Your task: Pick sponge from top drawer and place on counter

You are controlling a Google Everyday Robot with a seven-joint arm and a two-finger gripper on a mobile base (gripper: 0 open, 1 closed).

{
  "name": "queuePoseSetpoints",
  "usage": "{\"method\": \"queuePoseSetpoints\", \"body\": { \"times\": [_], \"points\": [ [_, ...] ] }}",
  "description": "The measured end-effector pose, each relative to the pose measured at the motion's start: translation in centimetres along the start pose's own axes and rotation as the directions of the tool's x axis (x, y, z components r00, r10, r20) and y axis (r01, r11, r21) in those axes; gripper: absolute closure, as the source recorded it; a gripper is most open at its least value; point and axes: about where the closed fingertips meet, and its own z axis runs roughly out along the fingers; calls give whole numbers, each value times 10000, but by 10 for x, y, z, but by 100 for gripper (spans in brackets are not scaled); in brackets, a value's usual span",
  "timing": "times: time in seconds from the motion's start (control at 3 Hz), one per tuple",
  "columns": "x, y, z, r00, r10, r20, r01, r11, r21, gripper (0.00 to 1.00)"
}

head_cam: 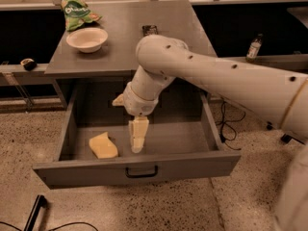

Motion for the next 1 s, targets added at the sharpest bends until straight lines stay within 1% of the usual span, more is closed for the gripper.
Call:
{"method": "queuePoseSetpoints", "body": {
  "times": [0.33,0.67,1.0],
  "points": [
    [5,-39,5,9981,606,90,-607,9981,90,0],
    [17,-66,24,9819,1211,1454,-1230,9924,35,0],
    [7,-78,53,9653,1080,2379,-1192,9923,333,0]
  ]
}}
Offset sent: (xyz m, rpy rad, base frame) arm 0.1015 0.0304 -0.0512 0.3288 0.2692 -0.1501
